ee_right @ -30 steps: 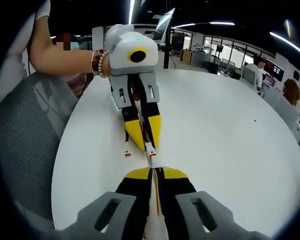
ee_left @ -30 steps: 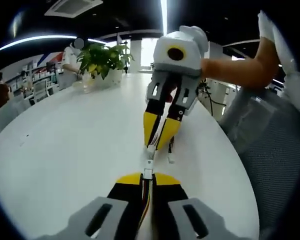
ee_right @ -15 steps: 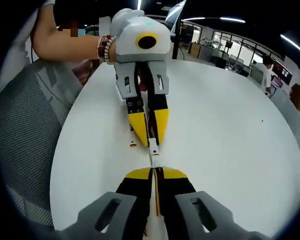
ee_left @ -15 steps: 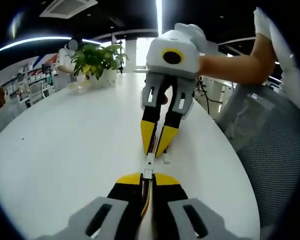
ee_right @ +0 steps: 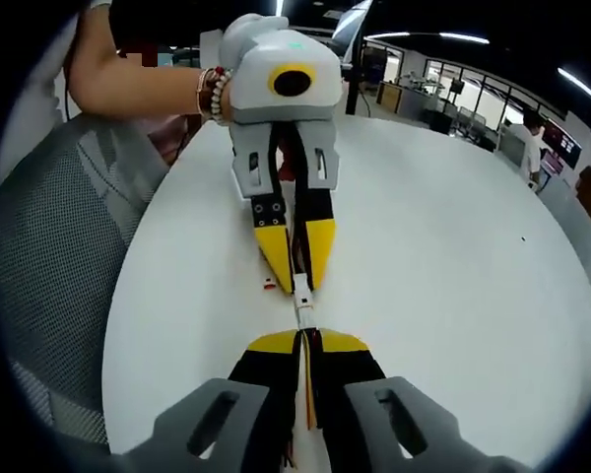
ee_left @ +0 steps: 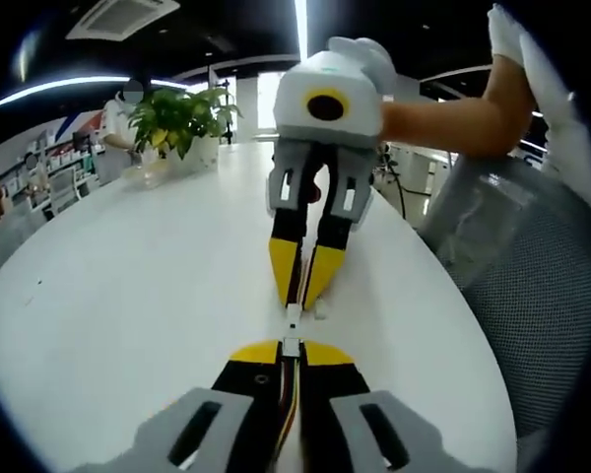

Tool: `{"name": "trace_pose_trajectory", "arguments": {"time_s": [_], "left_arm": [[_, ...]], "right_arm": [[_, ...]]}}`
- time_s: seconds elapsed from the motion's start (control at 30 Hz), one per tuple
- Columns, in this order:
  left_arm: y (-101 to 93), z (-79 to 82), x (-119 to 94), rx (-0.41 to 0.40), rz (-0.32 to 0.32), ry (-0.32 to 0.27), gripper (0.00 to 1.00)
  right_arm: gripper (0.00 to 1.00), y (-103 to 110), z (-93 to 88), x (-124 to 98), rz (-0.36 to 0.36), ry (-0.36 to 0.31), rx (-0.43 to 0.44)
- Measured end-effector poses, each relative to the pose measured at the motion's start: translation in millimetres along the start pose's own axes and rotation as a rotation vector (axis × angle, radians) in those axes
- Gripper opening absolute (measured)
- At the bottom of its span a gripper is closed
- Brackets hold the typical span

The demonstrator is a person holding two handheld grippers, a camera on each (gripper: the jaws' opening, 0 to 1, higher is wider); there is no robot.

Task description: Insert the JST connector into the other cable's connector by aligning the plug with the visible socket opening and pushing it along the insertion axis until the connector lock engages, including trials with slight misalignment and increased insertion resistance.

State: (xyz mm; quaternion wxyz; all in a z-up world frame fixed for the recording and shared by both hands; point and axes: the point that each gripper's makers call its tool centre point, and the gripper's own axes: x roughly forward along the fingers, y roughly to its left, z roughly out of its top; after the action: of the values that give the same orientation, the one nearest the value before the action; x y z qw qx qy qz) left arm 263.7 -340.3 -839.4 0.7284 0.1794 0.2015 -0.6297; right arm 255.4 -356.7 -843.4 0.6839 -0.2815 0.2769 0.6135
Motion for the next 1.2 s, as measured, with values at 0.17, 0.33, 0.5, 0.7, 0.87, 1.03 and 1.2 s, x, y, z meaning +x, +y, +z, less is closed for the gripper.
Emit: {"name": "trace_pose_trajectory", "arguments": {"time_s": [0.17,0.33,0.5,0.7,0.87,1.03,1.2], "left_arm": [[-6.0,4.4,-6.3,-0.007,-0.03,-0.028,0.0],[-7.1,9.2,-11.0,-0.028,-0.035,-0.058,0.0],[-8.0,20.4,-15.2,-0.022,-0.045,-0.095,0.0],[-9.5,19.6,-11.7,-0.017,-0.051,-0.084,0.0],[-9.2,17.4,-8.8,-0.016,-0.053,-0.072,0.0],[-7.8,15.8,-8.5,-0.016,-0.049,-0.069,0.0],[-4.4,17.2,-10.5,-0.016,-0.037,-0.081,0.0]], "right_arm": [[0.01,4.9,5.7,-1.4,0.028,-0.041,0.02],[0.01,4.1,11.2,-3.8,0.035,-0.075,0.037],[0.01,4.8,19.0,-6.0,0.037,-0.102,0.029],[0.01,7.2,20.1,-4.9,0.043,-0.096,0.024],[0.01,7.6,17.7,-4.2,0.046,-0.083,0.028],[0.01,7.2,18.7,-3.3,0.043,-0.083,0.031],[0.01,3.9,21.2,-5.1,0.029,-0.106,0.039]]}}
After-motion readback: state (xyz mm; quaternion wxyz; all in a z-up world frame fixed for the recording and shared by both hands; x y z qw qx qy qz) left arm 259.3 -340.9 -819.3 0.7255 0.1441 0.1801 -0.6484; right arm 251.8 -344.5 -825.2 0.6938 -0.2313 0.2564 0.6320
